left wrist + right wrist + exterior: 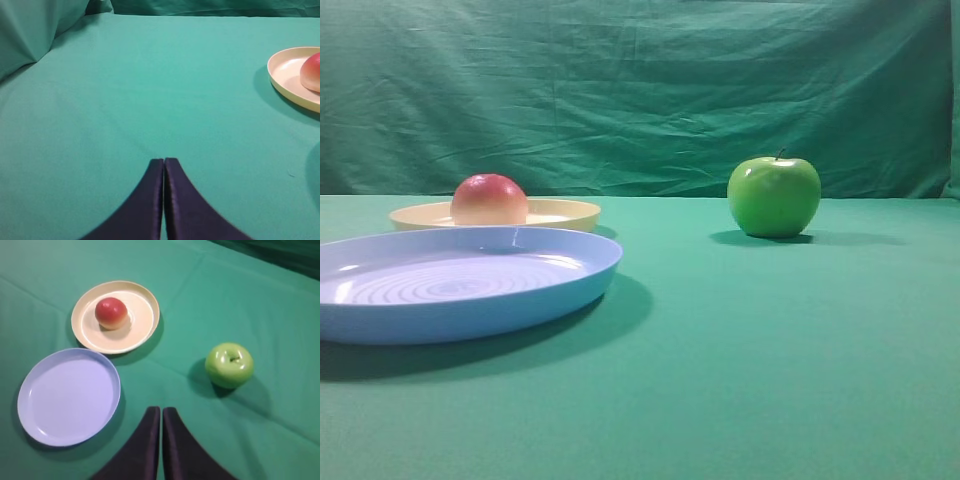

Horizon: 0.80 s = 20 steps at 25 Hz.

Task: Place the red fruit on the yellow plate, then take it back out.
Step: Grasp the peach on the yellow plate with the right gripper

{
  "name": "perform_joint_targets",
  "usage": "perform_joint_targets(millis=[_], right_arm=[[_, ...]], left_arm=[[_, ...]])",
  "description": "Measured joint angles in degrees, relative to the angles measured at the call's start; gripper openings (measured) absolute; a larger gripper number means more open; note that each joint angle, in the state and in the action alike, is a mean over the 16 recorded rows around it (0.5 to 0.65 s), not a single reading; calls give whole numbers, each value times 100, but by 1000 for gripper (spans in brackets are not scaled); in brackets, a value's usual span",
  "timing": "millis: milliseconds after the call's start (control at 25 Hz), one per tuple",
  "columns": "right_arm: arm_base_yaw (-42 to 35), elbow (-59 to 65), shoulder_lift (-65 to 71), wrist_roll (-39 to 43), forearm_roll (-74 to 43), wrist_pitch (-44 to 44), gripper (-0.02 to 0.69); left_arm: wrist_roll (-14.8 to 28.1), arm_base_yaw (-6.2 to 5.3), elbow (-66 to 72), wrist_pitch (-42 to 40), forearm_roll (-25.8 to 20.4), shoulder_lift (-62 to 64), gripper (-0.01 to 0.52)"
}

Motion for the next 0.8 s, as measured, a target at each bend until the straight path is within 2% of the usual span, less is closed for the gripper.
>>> perform_joint_targets(millis=[440, 800], right_arm=[[-120, 2355, -2090, 867, -746, -742, 0], [-1046, 4084, -3870, 1278, -1309, -1980, 0]], left_arm=[[-7, 0, 0, 0, 0, 0, 0], [-7, 0, 0, 0, 0, 0, 0]])
